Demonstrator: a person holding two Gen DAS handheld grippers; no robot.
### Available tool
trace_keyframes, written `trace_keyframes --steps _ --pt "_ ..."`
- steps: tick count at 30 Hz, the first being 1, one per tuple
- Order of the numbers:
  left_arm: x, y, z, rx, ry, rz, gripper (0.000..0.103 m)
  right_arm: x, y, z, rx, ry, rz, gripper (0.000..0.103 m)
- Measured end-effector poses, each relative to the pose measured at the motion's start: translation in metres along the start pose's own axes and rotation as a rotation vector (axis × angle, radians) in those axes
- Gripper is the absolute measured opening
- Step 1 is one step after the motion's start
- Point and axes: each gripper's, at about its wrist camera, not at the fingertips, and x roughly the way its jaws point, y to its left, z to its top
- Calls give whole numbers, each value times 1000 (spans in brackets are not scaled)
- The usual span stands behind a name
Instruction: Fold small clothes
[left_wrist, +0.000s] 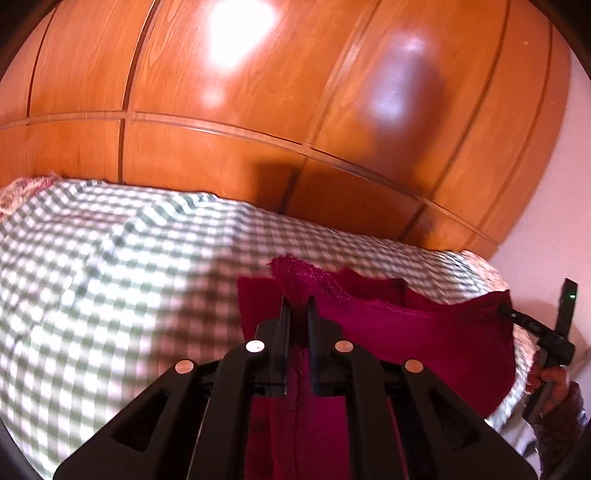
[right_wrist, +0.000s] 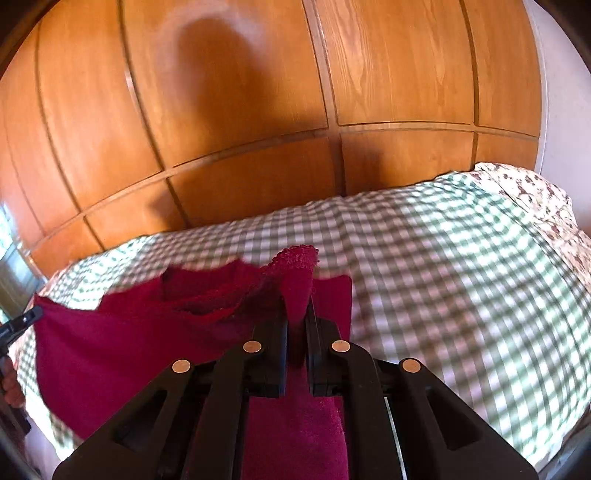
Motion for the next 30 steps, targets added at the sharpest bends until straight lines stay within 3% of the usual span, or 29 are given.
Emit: trace_keyframes --steps 7,13,15,16,17,18,20,23,26,30 --pt "73 12 38 -40 35 103 6 80 -4 40 43 27 -55 6" --pt "148 23 30 -44 170 212 7 150 -8 27 33 154 -123 6" --pt "160 26 23 -41 210 249 23 168 -15 15 54 209 -137 6" --pt "158 27 22 -53 209 249 25 170 -19 13 68 216 -126 7" --pt "152 30 22 -80 200 229 33 166 -22 13 88 207 -108 16" --pt "145 33 21 -106 193 212 43 162 -24 14 98 202 -102 40" --pt "126 39 17 -141 171 187 45 144 -29 15 113 169 -90 62" --pt "95 47 -3 -155 178 116 54 114 -40 7 147 154 -43 63" --pt "71 51 -32 -153 205 42 57 82 -53 -13 201 167 29 63" --pt "42 54 -78 -179 259 -63 60 48 -69 -58 292 215 138 63"
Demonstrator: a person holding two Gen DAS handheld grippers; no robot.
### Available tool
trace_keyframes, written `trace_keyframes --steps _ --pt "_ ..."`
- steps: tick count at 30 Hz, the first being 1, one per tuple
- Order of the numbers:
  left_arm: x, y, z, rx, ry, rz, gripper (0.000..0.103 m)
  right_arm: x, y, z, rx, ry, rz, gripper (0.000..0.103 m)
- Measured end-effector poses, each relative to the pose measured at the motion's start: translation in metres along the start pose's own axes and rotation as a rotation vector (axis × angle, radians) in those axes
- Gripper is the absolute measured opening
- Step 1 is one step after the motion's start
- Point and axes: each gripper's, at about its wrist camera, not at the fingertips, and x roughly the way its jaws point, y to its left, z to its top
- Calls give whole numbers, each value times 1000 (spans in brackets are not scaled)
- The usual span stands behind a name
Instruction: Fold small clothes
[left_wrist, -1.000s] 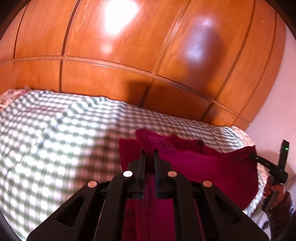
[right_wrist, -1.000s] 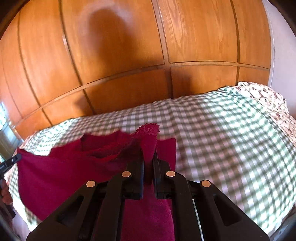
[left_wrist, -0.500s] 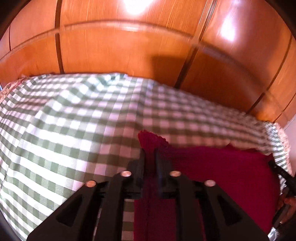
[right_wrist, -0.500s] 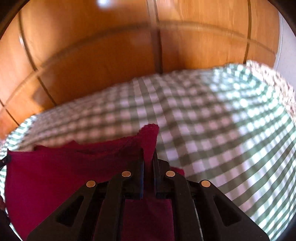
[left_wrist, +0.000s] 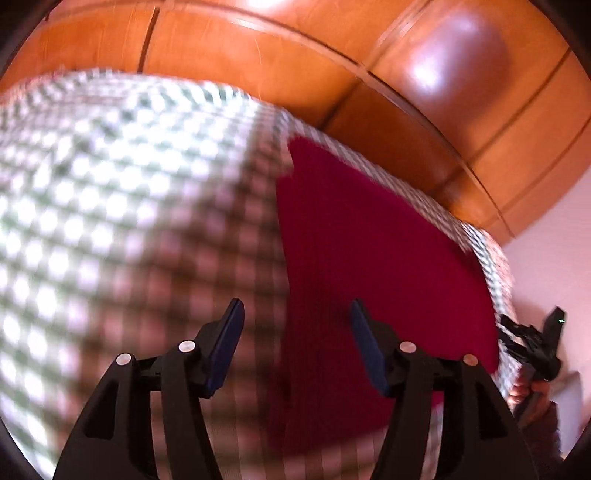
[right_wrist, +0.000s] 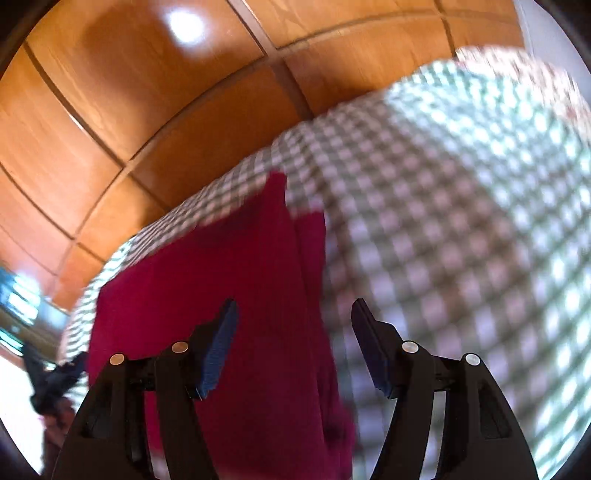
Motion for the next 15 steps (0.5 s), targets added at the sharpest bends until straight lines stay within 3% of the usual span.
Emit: trace_keyframes --steps 4,5,6,7,9,10,15 --pt "-2 1 -32 -26 42 -75 58 -5 -10 -42 47 60 59 63" --pt "0 -2 -36 -29 43 -76 53 -5 -10 -52 55 60 65 63" --pt "1 -4 -38 -28 42 -65 39 -4 -9 -58 58 52 67 62" --pt "4 -6 -39 -18 46 -60 33 -5 -6 -63 51 36 51 58" --pt "5 -10 -39 0 44 -39 22 -3 -2 -64 35 38 9 31" --pt "4 -11 -39 12 42 -32 20 -3 -1 -63 34 42 9 23" --pt "-19 -21 -47 92 38 -10 16 -37 9 -68 -61 30 1 17"
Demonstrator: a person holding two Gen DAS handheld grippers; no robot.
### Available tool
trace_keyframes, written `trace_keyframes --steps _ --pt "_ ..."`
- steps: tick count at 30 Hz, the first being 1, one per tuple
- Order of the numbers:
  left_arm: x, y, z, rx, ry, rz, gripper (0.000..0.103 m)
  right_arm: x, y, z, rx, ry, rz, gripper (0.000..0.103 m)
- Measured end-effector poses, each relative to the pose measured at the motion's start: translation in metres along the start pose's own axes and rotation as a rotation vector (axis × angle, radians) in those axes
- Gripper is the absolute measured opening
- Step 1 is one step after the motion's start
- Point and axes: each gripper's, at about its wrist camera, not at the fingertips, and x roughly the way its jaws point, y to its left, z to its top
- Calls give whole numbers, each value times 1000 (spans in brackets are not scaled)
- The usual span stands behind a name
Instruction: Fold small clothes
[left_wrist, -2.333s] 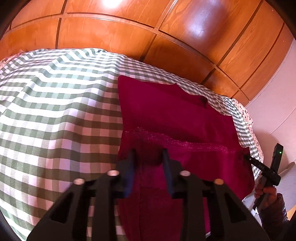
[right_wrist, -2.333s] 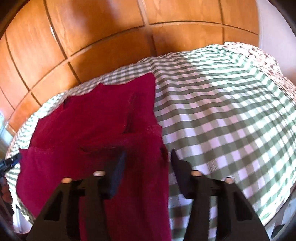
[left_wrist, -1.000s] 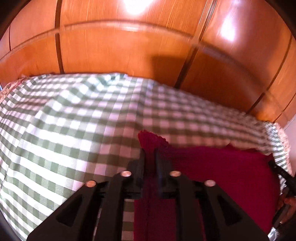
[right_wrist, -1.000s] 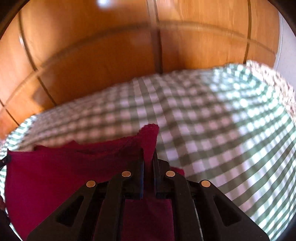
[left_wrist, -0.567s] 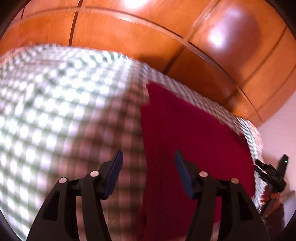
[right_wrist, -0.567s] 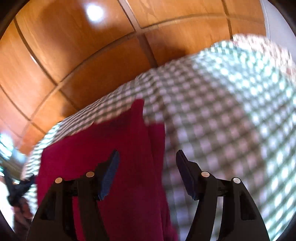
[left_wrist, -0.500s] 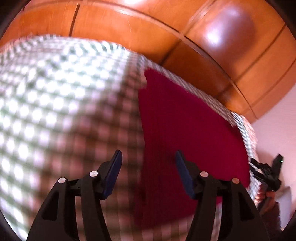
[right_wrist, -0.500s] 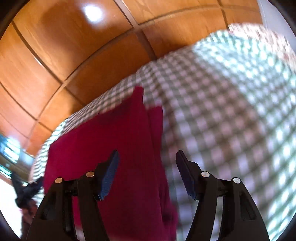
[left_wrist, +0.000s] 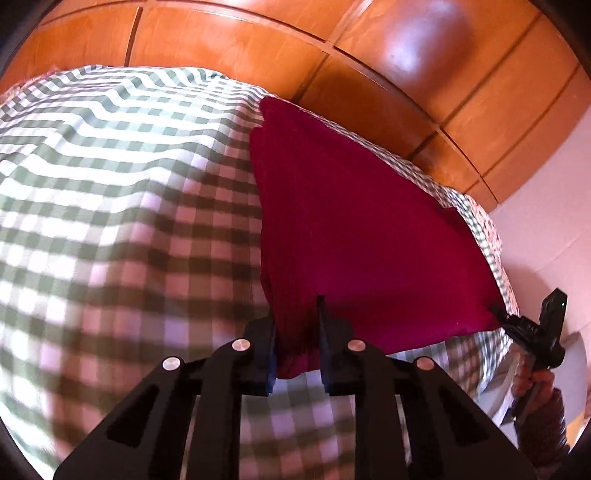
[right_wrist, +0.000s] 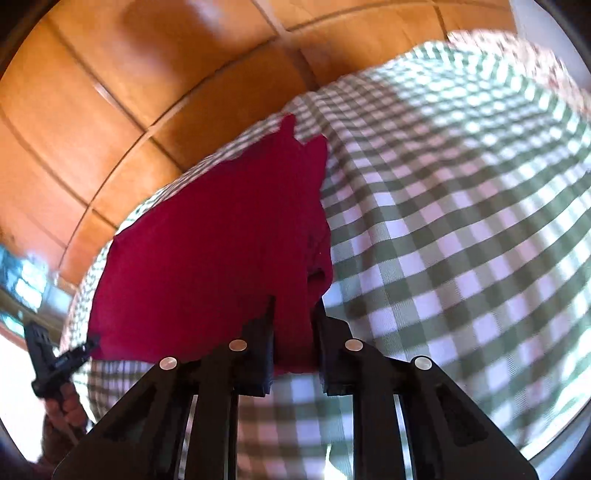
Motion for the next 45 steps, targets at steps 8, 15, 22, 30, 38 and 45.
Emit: trace_keyframes --steps 8,15,22,30,38,45 --pt "-43 -1 -54 54 34 37 27 -35 -11 -53 -67 91 -64 15" --pt "-61 -33 -32 117 -99 3 27 -56 42 -40 -203 -27 -23 42" --pt "-12 -52 -48 200 1 95 26 7 127 -79 -376 128 155 42" --pt "-22 -53 -50 165 -35 70 36 23 121 -97 -439 194 98 40" --pt "-22 -67 -15 188 -113 144 49 -13 103 -23 -299 -21 32 54" --pt "-10 -75 0 162 -121 228 57 50 42 45 -116 -16 -191 54"
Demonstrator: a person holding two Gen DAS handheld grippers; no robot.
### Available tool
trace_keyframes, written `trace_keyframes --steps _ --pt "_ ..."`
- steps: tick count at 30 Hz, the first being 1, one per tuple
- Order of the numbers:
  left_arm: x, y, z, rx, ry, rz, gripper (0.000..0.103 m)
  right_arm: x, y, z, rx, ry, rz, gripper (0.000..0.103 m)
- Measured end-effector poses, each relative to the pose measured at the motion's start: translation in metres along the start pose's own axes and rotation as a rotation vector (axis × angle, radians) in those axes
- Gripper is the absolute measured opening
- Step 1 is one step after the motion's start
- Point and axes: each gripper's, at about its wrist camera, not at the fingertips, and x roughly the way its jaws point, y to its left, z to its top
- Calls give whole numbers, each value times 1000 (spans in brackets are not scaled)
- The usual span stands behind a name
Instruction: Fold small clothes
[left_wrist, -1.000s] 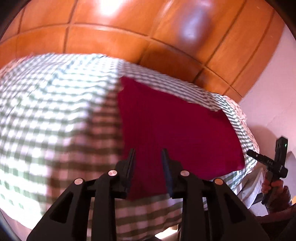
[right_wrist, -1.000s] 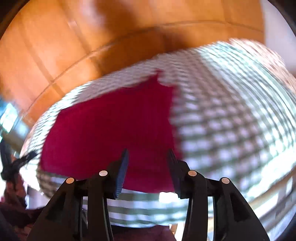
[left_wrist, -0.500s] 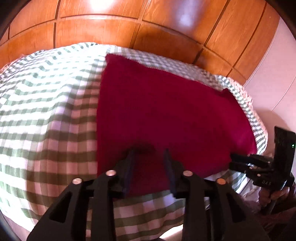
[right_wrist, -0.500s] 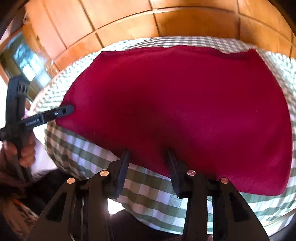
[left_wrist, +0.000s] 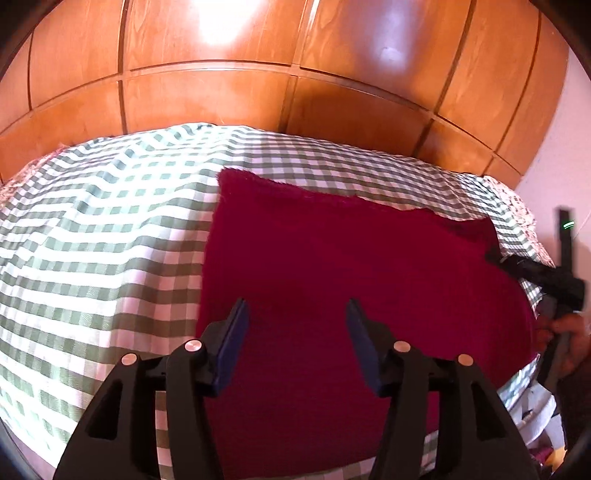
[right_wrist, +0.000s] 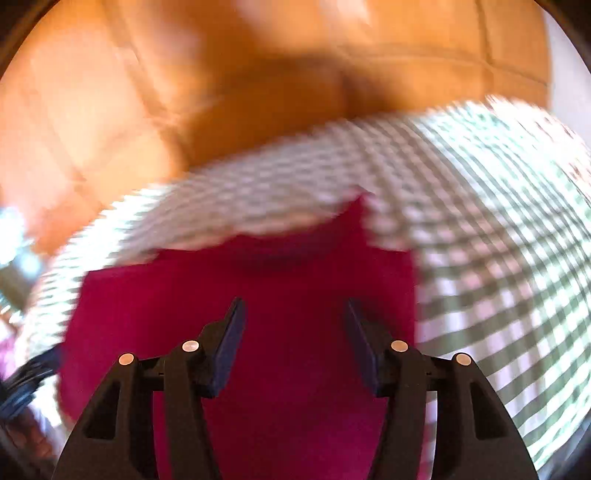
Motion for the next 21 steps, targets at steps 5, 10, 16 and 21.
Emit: trace_keyframes --steps 5,10,16,21 --pt "-6 7 10 -7 -32 74 58 14 -8 -15 -38 -114 -25 54" --pt "-5 15 19 -7 -43 131 59 10 -9 -19 -40 -135 -34 54" --pt "-4 22 27 -5 -44 169 62 12 -4 -17 -40 -145 -40 54" --pt "0 27 36 6 -36 187 62 12 -4 -19 -34 -153 -39 54"
